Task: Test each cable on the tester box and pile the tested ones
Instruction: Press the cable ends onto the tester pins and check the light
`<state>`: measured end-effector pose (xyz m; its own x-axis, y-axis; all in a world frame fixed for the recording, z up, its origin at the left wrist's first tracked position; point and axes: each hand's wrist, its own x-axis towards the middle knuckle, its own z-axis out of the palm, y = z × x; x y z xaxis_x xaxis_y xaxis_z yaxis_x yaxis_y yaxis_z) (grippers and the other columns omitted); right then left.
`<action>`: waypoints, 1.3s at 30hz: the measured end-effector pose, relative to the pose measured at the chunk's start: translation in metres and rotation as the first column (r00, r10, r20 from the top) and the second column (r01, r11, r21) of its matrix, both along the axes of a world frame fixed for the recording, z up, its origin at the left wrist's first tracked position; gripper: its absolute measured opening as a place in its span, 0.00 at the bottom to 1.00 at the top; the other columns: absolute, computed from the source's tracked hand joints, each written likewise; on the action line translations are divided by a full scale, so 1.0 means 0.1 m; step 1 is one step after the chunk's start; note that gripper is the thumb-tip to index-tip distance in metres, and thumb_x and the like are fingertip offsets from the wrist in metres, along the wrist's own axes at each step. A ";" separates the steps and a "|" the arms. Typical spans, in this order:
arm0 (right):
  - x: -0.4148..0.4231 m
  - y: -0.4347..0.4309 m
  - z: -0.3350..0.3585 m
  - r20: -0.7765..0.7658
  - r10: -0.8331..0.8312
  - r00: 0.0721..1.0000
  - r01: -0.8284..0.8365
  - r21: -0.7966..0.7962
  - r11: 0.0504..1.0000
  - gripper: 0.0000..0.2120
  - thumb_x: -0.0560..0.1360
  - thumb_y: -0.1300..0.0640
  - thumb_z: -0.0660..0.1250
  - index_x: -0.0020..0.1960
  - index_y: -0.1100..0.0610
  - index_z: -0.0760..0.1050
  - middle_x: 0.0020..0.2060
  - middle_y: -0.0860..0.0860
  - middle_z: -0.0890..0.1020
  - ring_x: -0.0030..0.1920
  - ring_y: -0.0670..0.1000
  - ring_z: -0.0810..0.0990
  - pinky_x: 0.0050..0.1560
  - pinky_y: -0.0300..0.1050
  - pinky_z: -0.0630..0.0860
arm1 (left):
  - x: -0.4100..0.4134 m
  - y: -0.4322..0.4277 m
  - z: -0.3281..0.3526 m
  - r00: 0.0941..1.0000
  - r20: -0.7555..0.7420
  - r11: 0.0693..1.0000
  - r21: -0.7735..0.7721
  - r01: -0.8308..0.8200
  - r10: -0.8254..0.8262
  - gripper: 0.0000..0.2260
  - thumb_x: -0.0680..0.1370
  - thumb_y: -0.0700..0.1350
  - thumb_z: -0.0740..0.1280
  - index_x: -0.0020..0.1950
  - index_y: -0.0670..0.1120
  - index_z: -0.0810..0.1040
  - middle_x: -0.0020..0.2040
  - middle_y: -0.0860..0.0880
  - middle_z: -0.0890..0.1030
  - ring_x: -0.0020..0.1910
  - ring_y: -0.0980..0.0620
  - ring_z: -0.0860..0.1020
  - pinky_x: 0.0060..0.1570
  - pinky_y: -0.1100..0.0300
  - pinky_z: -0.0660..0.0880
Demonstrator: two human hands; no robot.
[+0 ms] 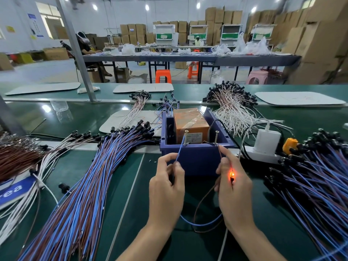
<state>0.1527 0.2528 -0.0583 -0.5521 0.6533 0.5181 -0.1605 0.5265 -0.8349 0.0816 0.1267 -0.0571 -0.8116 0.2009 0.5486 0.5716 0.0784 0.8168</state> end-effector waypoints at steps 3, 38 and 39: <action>0.00 0.01 -0.02 -0.030 -0.004 1.000 0.002 -0.059 0.998 0.16 0.83 0.40 0.55 0.64 0.42 0.76 0.31 0.43 0.76 0.26 0.44 0.72 0.27 0.37 0.71 | 0.00 0.00 0.01 1.000 -0.018 1.000 -0.014 -0.016 0.016 0.05 0.82 0.49 0.60 0.55 0.58 0.73 0.30 0.58 0.74 0.25 0.57 0.69 0.27 0.70 0.63; 0.00 0.00 0.03 0.006 0.009 1.000 -0.009 0.001 1.000 0.16 0.84 0.48 0.55 0.70 0.41 0.73 0.39 0.43 0.78 0.28 0.49 0.77 0.30 0.34 0.73 | -0.01 0.01 -0.02 1.000 0.002 1.000 -0.014 -0.012 0.012 0.04 0.81 0.53 0.60 0.54 0.60 0.72 0.30 0.50 0.75 0.25 0.58 0.65 0.26 0.64 0.64; 0.00 0.00 0.03 0.002 0.010 1.000 -0.010 0.003 1.000 0.16 0.84 0.48 0.55 0.70 0.41 0.73 0.39 0.43 0.78 0.28 0.49 0.77 0.30 0.34 0.73 | -0.01 0.01 -0.02 1.000 0.001 1.000 -0.013 -0.012 0.012 0.04 0.81 0.52 0.60 0.54 0.59 0.72 0.30 0.50 0.75 0.25 0.58 0.65 0.26 0.64 0.64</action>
<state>0.1527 0.2529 -0.0552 -0.5593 0.6461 0.5193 -0.1643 0.5275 -0.8335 0.0804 0.1276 -0.0593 -0.8146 0.1984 0.5451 0.5696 0.0960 0.8163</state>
